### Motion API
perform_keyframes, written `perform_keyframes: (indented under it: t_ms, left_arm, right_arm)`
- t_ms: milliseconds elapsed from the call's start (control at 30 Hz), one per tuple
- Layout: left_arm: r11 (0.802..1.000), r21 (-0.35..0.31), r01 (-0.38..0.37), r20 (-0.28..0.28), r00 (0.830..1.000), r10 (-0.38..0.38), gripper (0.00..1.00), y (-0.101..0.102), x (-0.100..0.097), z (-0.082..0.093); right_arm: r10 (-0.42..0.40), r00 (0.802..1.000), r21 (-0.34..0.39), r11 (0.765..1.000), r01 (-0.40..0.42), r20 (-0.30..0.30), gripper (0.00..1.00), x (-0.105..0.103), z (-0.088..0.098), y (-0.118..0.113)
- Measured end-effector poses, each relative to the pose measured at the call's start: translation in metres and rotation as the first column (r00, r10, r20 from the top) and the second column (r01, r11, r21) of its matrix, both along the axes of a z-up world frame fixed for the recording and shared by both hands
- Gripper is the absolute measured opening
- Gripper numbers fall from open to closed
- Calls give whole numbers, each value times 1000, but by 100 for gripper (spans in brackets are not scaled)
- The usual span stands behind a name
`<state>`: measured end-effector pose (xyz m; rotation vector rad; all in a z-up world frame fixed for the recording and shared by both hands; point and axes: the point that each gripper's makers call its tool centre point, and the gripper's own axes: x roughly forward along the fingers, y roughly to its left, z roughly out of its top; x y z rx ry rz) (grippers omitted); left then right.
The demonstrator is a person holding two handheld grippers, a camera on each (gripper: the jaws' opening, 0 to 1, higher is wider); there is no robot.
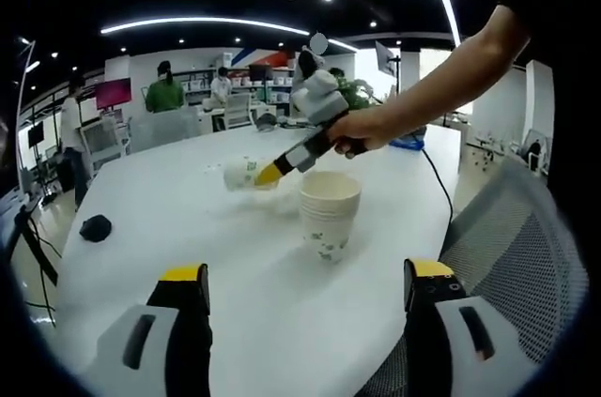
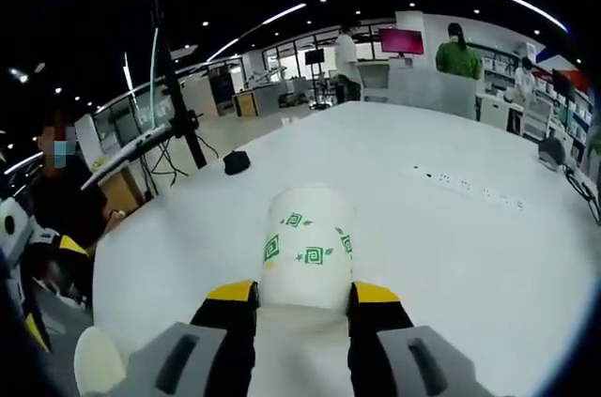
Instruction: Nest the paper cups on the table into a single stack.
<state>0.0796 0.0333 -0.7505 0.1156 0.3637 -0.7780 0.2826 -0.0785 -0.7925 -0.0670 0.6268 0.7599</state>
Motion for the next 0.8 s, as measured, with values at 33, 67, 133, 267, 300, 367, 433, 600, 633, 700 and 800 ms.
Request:
perform_keyframes:
  t_ms: [33,67,133,267,300,367,433,600,633,700,800]
  left_arm:
    - [1000,-2,1,0,1000,-1,84,0,0,0]
    - [1000,-5,1,0,1000,-1,84,0,0,1]
    - [1000,-11,1,2,1000,-1,84,-1,-1,2]
    - [1000,-28,8,-2,1000,-8,82,-3,-2,6]
    - [999,-32,12,-3,1000,-12,80,-3,-2,6]
    - [999,-33,6,-13,1000,-7,75,-2,-2,7]
    - [998,-55,-8,0,1000,8,74,0,1,13]
    - [995,-92,-38,3,999,38,74,7,5,21]
    - [995,-91,-42,5,999,42,74,8,6,22]
    - [995,-89,-49,5,999,50,72,10,8,24]
    - [995,-93,-45,6,999,46,71,10,10,28]
  right_arm:
    - [-1,1000,10,1000,1,4,37,-1,3,-2]
    - [-4,1000,16,1000,4,7,37,-4,6,-4]
    - [-5,1000,25,1000,4,13,37,-9,12,-7]
    - [-8,1000,49,999,7,22,37,-16,21,-9]
    - [-8,1000,53,999,7,24,37,-21,24,-10]
    - [-5,999,58,998,3,33,37,-24,31,-13]
    - [-18,998,86,996,14,55,37,-31,42,-16]
    - [-28,997,117,993,18,78,37,-50,50,-21]
    - [-30,996,119,993,20,86,37,-54,51,-22]
    - [-36,994,128,991,23,99,37,-63,57,-28]
    - [-29,991,118,993,14,127,37,-72,62,-30]
